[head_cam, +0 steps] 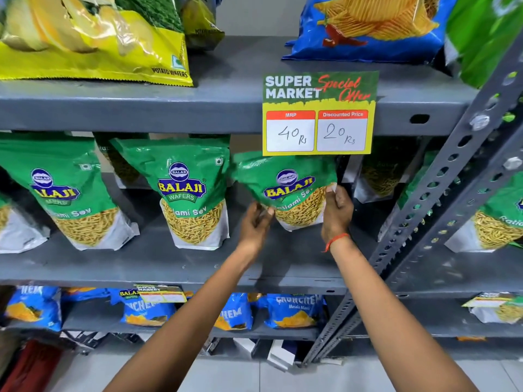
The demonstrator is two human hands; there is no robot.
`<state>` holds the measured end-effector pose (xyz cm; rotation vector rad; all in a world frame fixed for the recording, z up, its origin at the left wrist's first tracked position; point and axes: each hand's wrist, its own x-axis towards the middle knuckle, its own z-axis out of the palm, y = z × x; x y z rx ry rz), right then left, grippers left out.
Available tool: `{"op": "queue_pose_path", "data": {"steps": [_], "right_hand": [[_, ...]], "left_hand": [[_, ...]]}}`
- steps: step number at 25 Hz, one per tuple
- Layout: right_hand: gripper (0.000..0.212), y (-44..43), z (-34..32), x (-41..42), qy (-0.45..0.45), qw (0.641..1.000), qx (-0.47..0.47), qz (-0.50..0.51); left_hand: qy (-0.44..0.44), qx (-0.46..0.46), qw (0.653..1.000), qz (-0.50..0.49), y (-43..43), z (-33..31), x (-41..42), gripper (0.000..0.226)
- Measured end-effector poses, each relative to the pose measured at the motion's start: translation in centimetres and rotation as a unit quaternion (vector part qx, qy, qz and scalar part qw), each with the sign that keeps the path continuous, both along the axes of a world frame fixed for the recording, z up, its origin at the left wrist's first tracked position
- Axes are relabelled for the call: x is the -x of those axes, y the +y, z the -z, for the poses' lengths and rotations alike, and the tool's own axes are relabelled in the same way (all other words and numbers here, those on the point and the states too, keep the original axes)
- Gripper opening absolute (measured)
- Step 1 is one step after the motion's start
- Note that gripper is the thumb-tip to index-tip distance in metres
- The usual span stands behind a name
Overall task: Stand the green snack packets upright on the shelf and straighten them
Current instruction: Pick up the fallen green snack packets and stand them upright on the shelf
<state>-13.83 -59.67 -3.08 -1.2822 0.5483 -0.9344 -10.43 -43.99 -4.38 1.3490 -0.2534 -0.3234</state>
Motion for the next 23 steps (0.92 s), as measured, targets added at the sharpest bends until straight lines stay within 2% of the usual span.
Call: {"op": "queue_pose_path", "data": {"steps": [2, 4, 7, 10, 17, 20, 23], "right_hand": [[0.017, 0.2, 1.0, -0.3, -0.023, 0.997, -0.075, -0.020], [0.018, 0.5, 2.2, -0.1, -0.021, 0.993, -0.107, -0.039], [0.018, 0.7, 2.7, 0.2, 0.018, 0.992, -0.107, -0.069], [0.034, 0.7, 2.3, 0.6, 0.097, 0.986, -0.086, -0.101], [0.041, 1.4, 3.2, 2.7, 0.217, 0.969, -0.052, -0.106], [0.039, 1.8, 3.9, 3.6, 0.222, 0.970, -0.045, -0.090], [0.026, 1.7, 4.0, 4.0, 0.197, 0.980, -0.013, -0.032]], "left_hand": [[-0.052, -0.016, 0.998, 0.013, 0.0, -1.0, -1.1, 0.021], [-0.063, -0.028, 0.997, 0.047, 0.2, -1.2, -2.2, 0.022], [-0.055, -0.060, 0.990, 0.117, 0.5, 0.2, -3.1, 0.035], [-0.038, -0.098, 0.981, 0.164, 0.4, 1.1, -3.4, 0.048], [-0.059, -0.152, 0.981, 0.105, 1.1, 2.0, -1.3, 0.048], [-0.027, -0.136, 0.984, 0.112, 2.1, 2.8, -0.6, 0.043], [0.019, -0.104, 0.989, 0.099, 2.9, 2.8, -0.6, 0.023]]}}
